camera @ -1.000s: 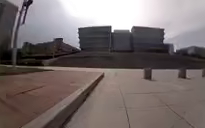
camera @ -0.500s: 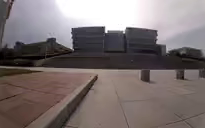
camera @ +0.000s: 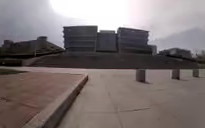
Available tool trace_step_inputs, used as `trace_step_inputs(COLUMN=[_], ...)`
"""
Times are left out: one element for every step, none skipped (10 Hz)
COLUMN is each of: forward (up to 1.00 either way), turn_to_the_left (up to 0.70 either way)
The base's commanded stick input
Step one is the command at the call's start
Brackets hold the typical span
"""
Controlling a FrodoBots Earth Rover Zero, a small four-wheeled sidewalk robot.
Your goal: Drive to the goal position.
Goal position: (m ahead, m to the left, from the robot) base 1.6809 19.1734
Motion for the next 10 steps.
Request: trace_step_inputs(forward=[1.0,1.0,1.0,1.0,1.0,1.0,1.0,1.0,1.0,1.0], turn_to_the_left=[-0.27,-0.12,0.0,0.0,0.0,0.0,0.0,0.0,0.0,0.0])
